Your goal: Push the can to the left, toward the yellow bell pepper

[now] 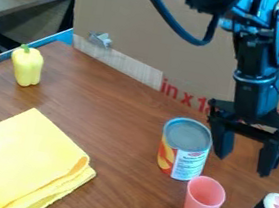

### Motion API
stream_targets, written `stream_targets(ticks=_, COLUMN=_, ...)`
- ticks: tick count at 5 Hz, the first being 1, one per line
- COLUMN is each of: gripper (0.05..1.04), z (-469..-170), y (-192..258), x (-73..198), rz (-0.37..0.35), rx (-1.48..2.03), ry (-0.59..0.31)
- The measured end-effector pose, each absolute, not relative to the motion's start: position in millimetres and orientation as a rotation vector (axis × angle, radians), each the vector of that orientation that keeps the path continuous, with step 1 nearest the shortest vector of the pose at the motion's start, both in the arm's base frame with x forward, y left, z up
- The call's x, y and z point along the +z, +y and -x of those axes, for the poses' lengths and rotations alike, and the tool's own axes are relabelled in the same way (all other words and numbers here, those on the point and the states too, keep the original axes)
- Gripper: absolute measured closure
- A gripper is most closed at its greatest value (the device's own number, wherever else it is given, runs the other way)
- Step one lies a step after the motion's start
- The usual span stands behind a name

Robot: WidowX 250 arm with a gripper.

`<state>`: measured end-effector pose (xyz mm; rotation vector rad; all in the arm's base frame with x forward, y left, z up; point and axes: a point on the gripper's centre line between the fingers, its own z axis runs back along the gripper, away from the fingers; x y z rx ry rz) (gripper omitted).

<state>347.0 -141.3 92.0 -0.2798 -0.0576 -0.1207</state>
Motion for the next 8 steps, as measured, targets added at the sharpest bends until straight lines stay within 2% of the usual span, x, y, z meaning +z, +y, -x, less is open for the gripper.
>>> stream_targets(ticks=1, gripper=0.083, z=-352.0, y=-142.9, x=74.8, rz=0.275, rx=-0.116, ry=-0.031)
stream_targets(ticks=2, gripper=0.083, z=-355.2, y=-138.8, x=70.6, rz=0.245, rx=-0.102, ry=-0.040)
stream_targets(ticks=3, gripper=0.083, z=-356.5, y=-122.5, x=60.4, rz=0.197, rx=-0.075, ry=-0.012)
stream_targets(ticks=5, gripper=0.083, z=-354.1, y=-73.6, x=63.0, rz=0.098, rx=-0.014, ry=0.067)
stream_targets(ticks=7, gripper=0.083, z=-349.0, y=-21.3, x=60.0, rz=0.007, rx=0.080, ry=0.099)
stream_targets(ticks=8, gripper=0.083, z=-357.1, y=19.3, x=70.0, rz=-0.025, rx=0.098, ry=0.080)
